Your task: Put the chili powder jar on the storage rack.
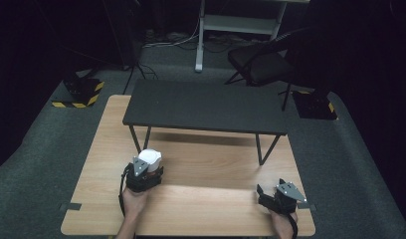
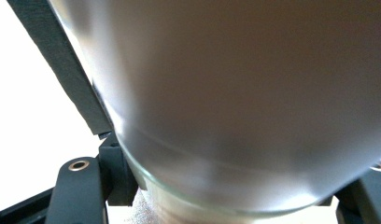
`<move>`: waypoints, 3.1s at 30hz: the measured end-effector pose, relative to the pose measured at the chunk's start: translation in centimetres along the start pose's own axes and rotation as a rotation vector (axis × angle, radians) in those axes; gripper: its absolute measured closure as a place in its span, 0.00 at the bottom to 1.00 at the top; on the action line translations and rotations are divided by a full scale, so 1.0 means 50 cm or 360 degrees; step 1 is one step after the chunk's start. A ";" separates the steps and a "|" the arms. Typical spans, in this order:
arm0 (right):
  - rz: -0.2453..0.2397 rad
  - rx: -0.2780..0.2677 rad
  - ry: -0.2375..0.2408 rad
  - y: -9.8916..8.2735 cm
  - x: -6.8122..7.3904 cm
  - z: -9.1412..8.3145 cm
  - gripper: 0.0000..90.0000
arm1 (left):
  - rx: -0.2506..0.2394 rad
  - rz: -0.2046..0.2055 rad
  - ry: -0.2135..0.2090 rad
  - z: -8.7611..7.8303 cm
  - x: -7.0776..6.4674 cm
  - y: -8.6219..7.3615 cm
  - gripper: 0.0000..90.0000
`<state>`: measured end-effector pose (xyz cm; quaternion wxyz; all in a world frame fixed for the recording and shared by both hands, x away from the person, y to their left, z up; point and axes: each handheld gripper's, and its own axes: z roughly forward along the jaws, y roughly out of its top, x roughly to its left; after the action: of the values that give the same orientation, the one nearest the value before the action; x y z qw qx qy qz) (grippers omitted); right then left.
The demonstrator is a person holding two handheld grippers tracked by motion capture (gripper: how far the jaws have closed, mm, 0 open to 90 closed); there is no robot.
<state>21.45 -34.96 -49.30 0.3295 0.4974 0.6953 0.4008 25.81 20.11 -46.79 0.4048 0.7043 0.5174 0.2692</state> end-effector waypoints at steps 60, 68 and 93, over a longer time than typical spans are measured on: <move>-0.0009 -0.0019 0.0016 -0.005 -0.003 -0.003 0.11 | -0.0159 0.0274 -0.0601 -0.060 -0.018 0.451 0.34; -0.0013 -0.0025 0.0016 -0.007 -0.004 -0.004 0.11 | -0.0158 0.0259 -0.0583 0.006 -0.030 0.501 0.34; -0.0026 -0.0014 0.0016 -0.003 -0.003 0.000 0.12 | -0.0082 0.0333 -0.0488 0.096 -0.059 0.540 0.34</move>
<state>21.43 -35.12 -49.42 0.3314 0.4883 0.6991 0.4037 42.50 12.19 -26.30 0.4665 0.7764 0.3666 0.2124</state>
